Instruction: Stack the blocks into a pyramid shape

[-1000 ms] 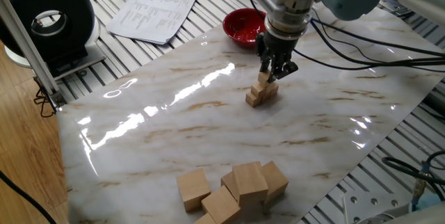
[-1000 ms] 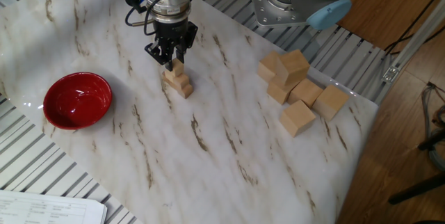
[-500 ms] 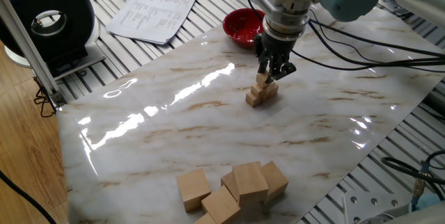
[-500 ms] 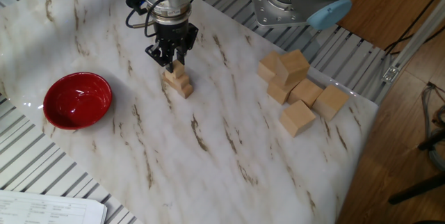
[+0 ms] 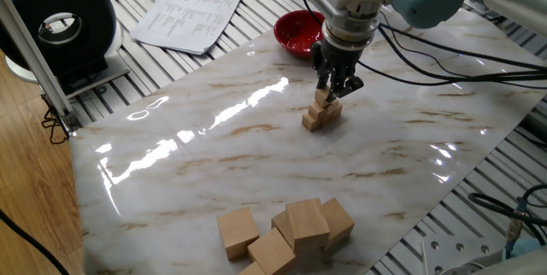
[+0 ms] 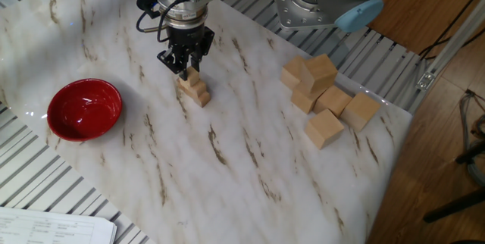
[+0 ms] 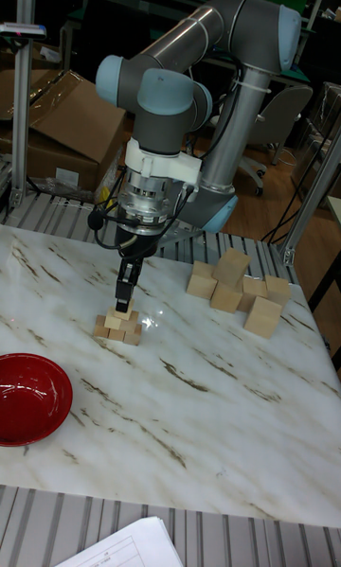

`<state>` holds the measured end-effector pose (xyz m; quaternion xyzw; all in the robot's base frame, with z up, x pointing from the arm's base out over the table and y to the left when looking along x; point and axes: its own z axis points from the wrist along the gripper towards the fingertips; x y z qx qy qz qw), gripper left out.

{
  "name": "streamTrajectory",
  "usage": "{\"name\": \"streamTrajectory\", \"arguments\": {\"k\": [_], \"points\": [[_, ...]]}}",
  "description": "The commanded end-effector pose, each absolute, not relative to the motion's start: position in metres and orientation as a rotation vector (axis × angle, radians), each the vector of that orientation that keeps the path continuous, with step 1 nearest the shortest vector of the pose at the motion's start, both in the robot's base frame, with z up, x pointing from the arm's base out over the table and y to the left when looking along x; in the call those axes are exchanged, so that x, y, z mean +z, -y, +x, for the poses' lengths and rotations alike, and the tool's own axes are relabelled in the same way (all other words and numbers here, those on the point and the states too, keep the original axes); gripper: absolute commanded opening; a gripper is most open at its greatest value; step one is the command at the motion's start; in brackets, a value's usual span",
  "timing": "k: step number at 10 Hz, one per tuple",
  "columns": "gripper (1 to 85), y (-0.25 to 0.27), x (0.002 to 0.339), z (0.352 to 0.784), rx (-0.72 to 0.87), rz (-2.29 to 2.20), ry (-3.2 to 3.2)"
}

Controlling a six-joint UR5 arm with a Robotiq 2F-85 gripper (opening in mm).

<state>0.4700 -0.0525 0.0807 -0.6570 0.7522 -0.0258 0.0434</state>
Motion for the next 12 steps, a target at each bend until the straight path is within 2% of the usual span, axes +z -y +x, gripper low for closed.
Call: {"name": "streamTrajectory", "arguments": {"k": [1,12], "points": [[1.0,0.0491,0.0816,0.4720,-0.065,-1.993,-2.295],[1.0,0.0524,0.0807,0.4663,-0.059,-2.083,-2.243]]}}
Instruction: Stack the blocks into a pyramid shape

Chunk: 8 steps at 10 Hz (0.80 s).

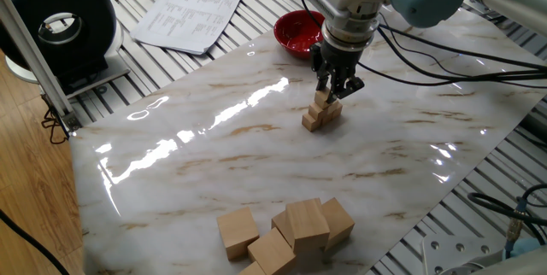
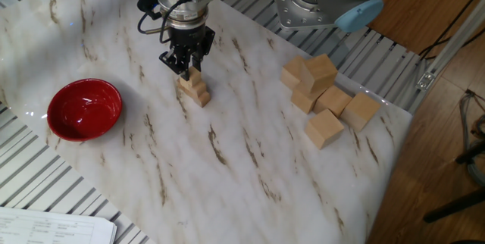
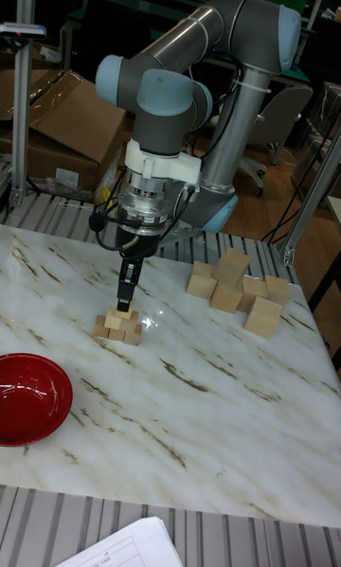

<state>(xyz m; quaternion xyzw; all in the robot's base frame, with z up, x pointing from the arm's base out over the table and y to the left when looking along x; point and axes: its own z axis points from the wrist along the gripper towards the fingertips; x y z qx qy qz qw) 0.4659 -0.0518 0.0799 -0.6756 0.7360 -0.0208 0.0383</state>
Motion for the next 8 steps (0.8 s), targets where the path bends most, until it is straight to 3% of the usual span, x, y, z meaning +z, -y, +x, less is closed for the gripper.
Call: {"name": "streamTrajectory", "arguments": {"k": [1,8], "points": [[1.0,0.0528,0.0801,0.4663,-0.057,-2.084,-2.241],[1.0,0.0518,0.0800,0.4655,-0.050,-2.090,-2.234]]}}
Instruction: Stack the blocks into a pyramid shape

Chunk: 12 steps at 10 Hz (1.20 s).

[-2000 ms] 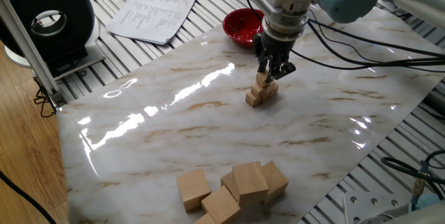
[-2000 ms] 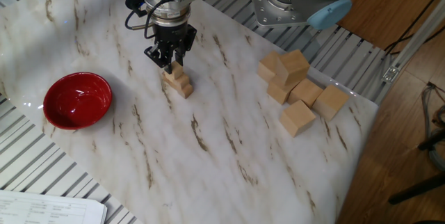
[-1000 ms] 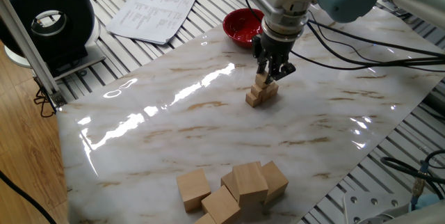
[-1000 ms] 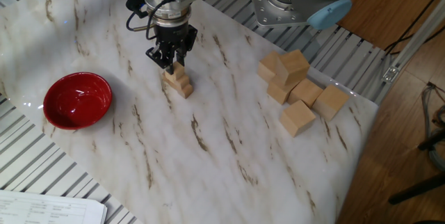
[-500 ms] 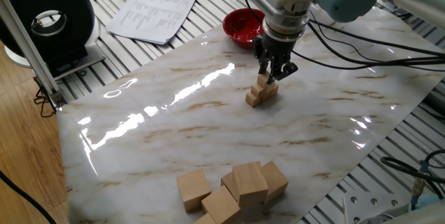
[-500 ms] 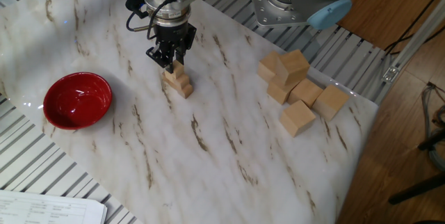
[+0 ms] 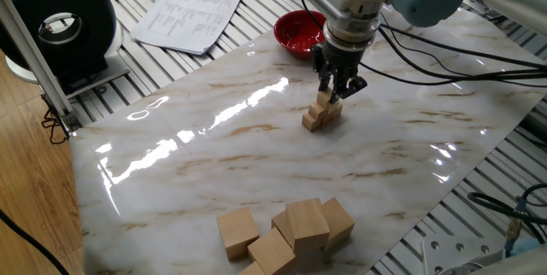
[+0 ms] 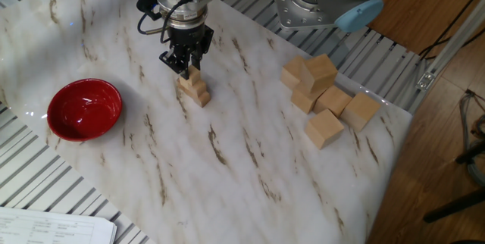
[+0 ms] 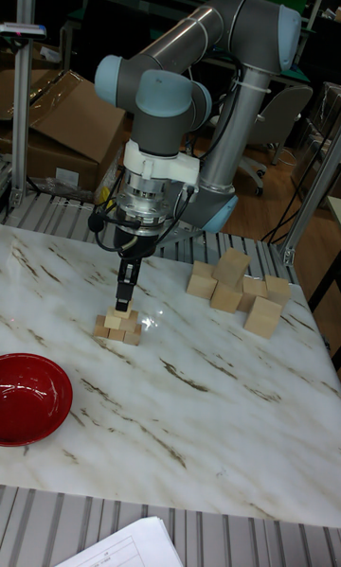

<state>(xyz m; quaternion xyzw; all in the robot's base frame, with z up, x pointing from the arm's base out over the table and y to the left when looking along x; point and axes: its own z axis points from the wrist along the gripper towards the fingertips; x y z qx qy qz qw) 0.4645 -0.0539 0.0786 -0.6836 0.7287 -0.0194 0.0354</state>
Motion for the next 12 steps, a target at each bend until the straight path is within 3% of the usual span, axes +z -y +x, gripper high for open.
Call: {"name": "streamTrajectory", "arguments": {"k": [1,12], "points": [[1.0,0.0518,0.0799,0.4651,-0.048,-2.091,-2.235],[1.0,0.0498,0.0818,0.4735,-0.072,-2.079,-2.207]]}}
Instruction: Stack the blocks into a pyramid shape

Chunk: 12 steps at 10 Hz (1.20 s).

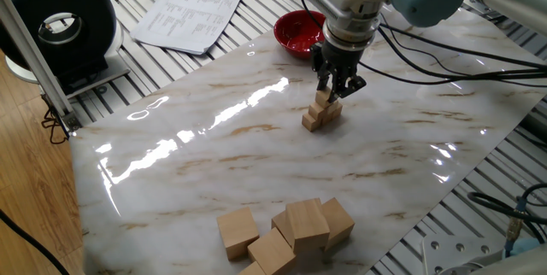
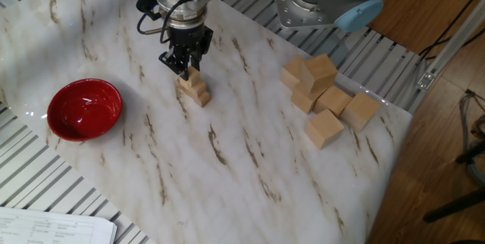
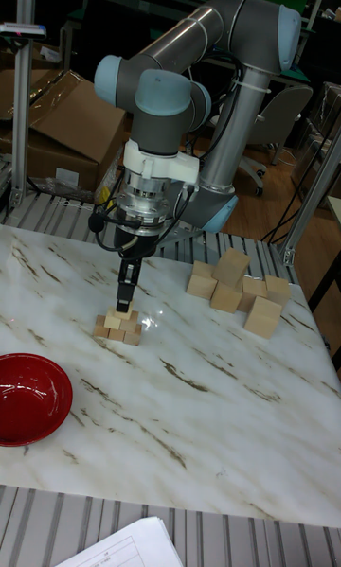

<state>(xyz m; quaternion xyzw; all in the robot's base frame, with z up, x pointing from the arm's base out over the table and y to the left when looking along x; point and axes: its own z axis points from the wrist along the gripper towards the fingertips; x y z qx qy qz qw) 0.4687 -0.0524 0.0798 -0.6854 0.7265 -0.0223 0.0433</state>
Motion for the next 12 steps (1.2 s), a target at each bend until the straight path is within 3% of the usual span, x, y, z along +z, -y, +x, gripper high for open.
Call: {"name": "streamTrajectory", "arguments": {"k": [1,12], "points": [[1.0,0.0498,0.0817,0.4740,-0.073,-2.079,-2.207],[1.0,0.0474,0.0804,0.4662,-0.021,-2.046,-2.247]]}}
